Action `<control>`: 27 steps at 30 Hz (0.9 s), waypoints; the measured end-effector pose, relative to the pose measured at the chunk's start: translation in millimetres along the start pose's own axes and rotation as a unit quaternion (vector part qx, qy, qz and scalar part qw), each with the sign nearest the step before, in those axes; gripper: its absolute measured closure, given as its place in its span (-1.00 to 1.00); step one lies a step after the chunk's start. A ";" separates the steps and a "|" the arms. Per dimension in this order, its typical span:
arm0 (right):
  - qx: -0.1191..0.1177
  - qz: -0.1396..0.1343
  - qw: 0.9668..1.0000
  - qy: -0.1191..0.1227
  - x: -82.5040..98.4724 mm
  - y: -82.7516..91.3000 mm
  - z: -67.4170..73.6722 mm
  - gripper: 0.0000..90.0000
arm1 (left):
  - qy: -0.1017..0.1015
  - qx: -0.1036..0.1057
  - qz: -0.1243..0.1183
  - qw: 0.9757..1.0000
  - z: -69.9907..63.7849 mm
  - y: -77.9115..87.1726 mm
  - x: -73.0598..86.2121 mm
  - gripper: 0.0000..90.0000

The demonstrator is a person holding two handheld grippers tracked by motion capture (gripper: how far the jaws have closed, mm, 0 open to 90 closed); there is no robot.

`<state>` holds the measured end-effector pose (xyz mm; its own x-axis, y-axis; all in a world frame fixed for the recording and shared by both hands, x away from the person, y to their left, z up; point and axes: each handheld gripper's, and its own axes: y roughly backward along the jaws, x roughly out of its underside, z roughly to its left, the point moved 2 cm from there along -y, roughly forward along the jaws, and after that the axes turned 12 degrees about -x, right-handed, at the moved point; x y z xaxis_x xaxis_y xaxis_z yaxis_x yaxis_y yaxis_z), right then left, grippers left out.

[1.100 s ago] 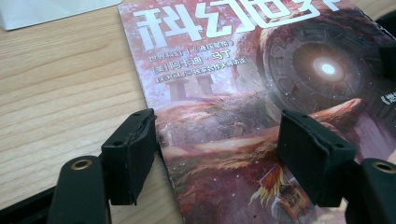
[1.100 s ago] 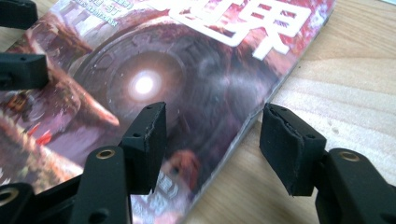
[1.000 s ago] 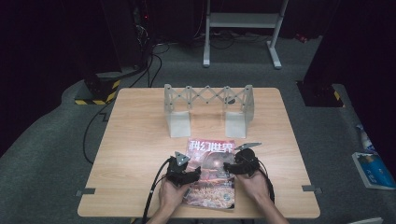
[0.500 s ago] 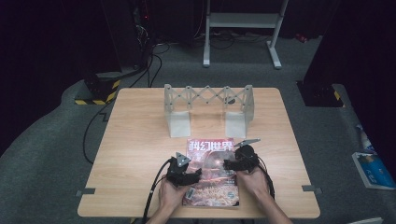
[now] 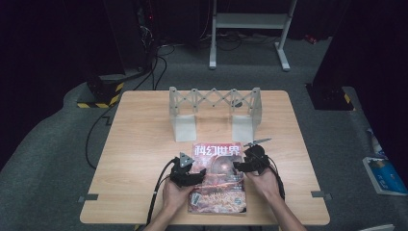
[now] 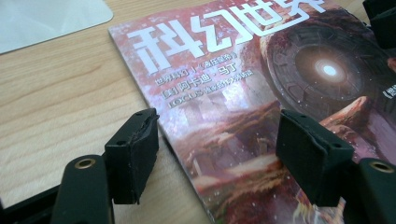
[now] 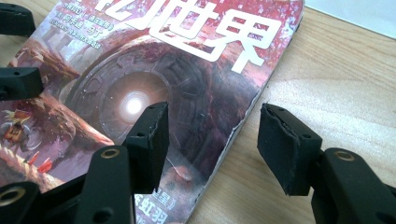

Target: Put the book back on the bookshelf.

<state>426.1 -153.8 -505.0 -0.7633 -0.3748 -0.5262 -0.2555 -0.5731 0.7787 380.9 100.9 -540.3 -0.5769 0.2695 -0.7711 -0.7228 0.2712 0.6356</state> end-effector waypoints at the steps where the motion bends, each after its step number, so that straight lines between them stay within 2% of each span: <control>1: 0.000 -0.001 1.000 -0.002 -1.1 0.4 0.9 -0.02 | 0.000 0.000 0.000 1.000 0.0 0.0 0.0 -0.35; 2: 0.002 -0.004 1.000 0.000 -2.0 0.8 1.2 -0.02 | 0.000 0.002 -0.012 1.000 0.3 -1.9 1.1 -0.35; 7: 0.007 0.008 1.000 -0.007 -8.9 3.2 3.8 0.08 | 0.002 -0.001 -0.022 1.000 -0.6 -2.3 3.1 -0.35; 10: 0.011 0.020 1.000 -0.013 -13.7 0.6 2.2 0.12 | 0.002 0.000 -0.022 1.000 -0.4 -2.2 3.2 -0.34; 16: 0.008 0.044 0.998 -0.045 -19.2 -7.6 -4.7 0.14 | 0.001 -0.001 -0.024 1.000 -0.2 -2.3 3.5 -0.34; 27: 0.006 0.059 0.995 -0.076 -31.9 -13.0 -13.3 0.16 | 0.001 0.000 -0.025 1.000 -0.1 -2.4 3.6 -0.34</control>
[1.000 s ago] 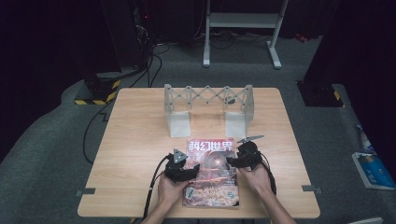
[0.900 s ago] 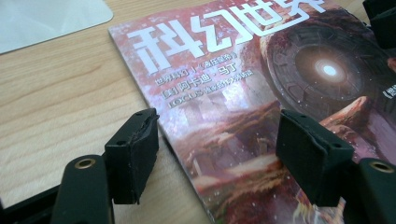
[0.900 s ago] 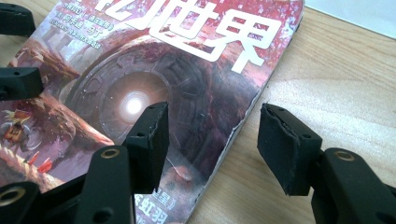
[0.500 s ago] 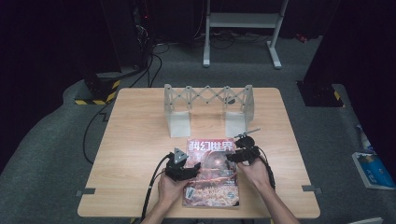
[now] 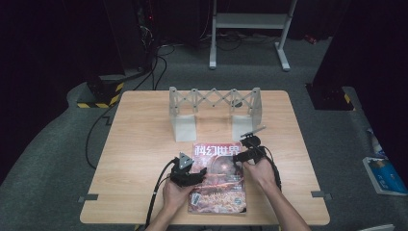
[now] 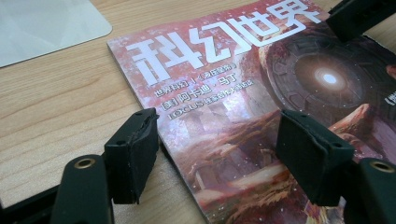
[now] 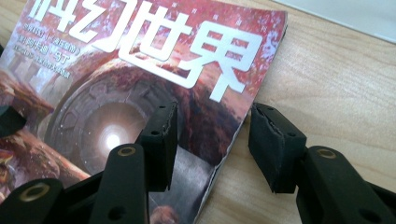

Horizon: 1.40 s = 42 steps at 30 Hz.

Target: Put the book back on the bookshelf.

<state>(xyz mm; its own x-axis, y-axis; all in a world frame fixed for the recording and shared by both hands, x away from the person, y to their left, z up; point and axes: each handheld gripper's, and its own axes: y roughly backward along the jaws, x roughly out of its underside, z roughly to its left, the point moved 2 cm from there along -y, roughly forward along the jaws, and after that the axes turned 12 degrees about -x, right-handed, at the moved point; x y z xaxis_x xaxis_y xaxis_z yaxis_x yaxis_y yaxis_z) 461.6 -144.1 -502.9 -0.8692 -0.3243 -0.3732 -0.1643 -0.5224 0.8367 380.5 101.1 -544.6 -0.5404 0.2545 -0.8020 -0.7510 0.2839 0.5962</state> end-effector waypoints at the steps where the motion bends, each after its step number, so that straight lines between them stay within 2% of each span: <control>1: 0.002 0.003 1.000 0.003 -1.7 0.1 -0.4 0.15 | 0.000 0.000 0.000 1.000 0.0 0.0 0.0 -0.34; 8: -0.002 0.003 1.000 -0.010 -4.5 -4.6 -4.0 0.11 | -0.001 0.001 -0.002 1.000 -0.1 -0.3 0.1 -0.34; 22: 0.001 -0.002 1.000 0.003 -2.9 -4.7 0.7 0.09 | 0.003 -0.001 -0.002 1.000 -1.6 -0.4 0.4 -0.35; 26: -0.015 -0.017 1.000 0.008 -2.4 1.3 3.8 0.11 | 0.002 -0.003 -0.003 1.000 -1.9 -0.4 0.5 -0.35; 30: -0.020 -0.017 1.000 0.013 -1.3 1.5 4.9 0.10 | 0.003 -0.003 -0.003 1.000 -2.3 -0.4 0.5 -0.35; 34: -0.035 -0.025 0.999 0.006 2.4 1.5 1.9 0.10 | 0.002 -0.004 -0.003 1.000 -2.3 -0.4 0.5 -0.35; 36: -0.041 -0.020 0.999 0.005 6.4 0.7 -0.1 0.10 | 0.002 -0.005 -0.004 1.000 -2.4 -0.5 0.5 -0.35; 42: -0.051 -0.026 0.998 0.017 7.1 3.7 3.7 0.09 | 0.002 -0.006 -0.004 1.000 -2.5 -0.5 0.5 -0.35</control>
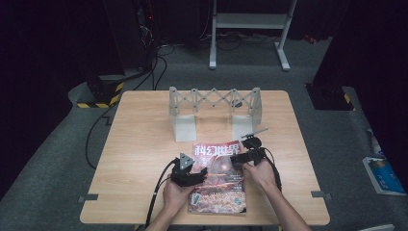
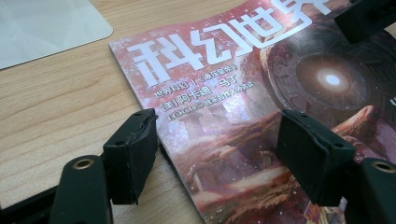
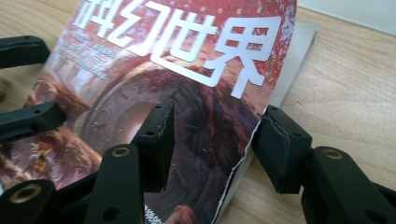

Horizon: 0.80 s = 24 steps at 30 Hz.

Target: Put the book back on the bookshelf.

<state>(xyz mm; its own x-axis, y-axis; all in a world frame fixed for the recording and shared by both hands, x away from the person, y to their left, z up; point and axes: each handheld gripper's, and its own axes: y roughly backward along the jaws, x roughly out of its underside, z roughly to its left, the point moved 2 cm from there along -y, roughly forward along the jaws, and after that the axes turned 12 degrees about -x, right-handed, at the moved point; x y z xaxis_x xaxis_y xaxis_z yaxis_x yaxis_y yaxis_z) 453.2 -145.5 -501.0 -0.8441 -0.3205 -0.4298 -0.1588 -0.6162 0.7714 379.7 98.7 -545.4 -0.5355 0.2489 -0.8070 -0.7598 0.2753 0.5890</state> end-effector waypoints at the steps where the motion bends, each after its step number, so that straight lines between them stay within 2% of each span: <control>1: -0.002 -0.003 1.000 0.004 -0.1 0.6 1.0 0.09 | 0.000 0.000 0.000 1.000 0.0 0.0 0.0 -0.35; 4: -0.004 -0.006 1.000 0.007 0.3 1.4 3.3 0.09 | 0.001 0.000 0.000 1.000 -0.1 0.0 0.1 -0.35; 8: 0.006 0.000 1.000 0.019 2.5 0.5 7.2 0.10 | 0.001 0.000 -0.001 1.000 -0.3 -0.2 0.1 -0.35; 11: 0.001 -0.002 1.000 0.018 4.2 1.7 6.3 0.10 | 0.001 0.000 -0.001 1.000 -0.4 -0.2 0.0 -0.34; 12: -0.008 -0.005 1.000 0.009 4.3 2.9 4.9 0.10 | 0.001 0.000 -0.001 1.000 -0.4 -0.2 0.0 -0.34; 14: -0.013 -0.009 1.000 0.006 2.4 2.9 3.9 0.10 | 0.000 0.000 -0.001 1.000 -0.2 -0.3 0.0 -0.34; 19: -0.004 -0.011 1.000 0.012 -1.9 -1.7 4.9 0.07 | 0.001 -0.001 -0.001 1.000 -0.3 -0.4 0.0 -0.36; 24: -0.021 -0.002 1.000 0.017 1.6 2.1 6.8 0.11 | 0.002 -0.001 -0.001 1.000 -0.4 -0.3 0.0 -0.36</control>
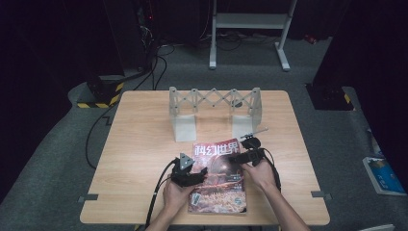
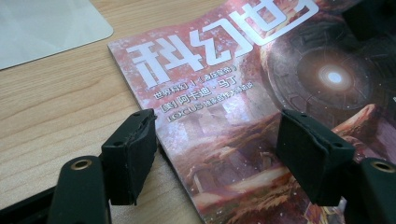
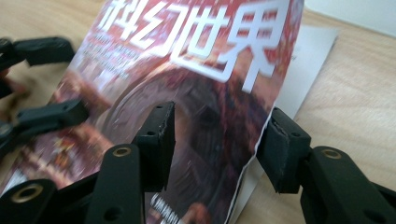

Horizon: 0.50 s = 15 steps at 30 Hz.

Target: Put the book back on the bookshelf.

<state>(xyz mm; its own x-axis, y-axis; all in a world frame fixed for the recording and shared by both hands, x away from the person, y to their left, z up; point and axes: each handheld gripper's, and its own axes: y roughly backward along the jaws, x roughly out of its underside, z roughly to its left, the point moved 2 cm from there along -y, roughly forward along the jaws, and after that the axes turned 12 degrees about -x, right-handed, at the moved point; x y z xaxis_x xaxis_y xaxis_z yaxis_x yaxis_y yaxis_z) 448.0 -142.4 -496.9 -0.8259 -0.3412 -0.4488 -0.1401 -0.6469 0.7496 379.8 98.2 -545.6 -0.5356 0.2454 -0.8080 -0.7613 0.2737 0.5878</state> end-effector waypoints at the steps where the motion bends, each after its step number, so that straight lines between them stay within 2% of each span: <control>1: 0.000 0.004 1.000 0.003 0.7 0.4 2.1 0.11 | 0.000 0.000 -0.001 1.000 0.1 -0.1 0.0 -0.36; 3: 0.002 0.005 1.000 0.009 0.3 0.1 3.9 0.10 | 0.000 0.000 0.000 1.000 0.1 -0.1 0.0 -0.36; 8: -0.007 -0.009 1.000 -0.003 -3.5 -5.8 -0.4 0.09 | 0.000 0.001 0.000 1.000 0.2 -0.1 0.0 -0.36; 11: -0.007 -0.005 1.000 0.002 -3.3 -8.8 2.0 0.09 | 0.000 0.000 0.000 1.000 0.1 -0.1 0.0 -0.36; 13: -0.008 0.006 1.000 0.019 -1.9 -7.6 8.2 0.11 | 0.000 0.001 -0.001 1.000 0.2 -0.2 0.0 -0.36; 15: -0.013 0.010 1.000 0.017 -0.9 -4.6 8.2 0.13 | 0.000 0.001 -0.001 1.000 -0.1 -0.1 0.1 -0.35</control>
<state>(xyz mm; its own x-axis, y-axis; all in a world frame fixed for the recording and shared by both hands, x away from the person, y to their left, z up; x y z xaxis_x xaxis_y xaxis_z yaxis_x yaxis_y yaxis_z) 444.9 -133.5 -496.0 -0.8092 -0.3767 -0.4509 -0.1095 -0.6572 0.7457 379.8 98.2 -545.7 -0.5349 0.2449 -0.8086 -0.7611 0.2758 0.5870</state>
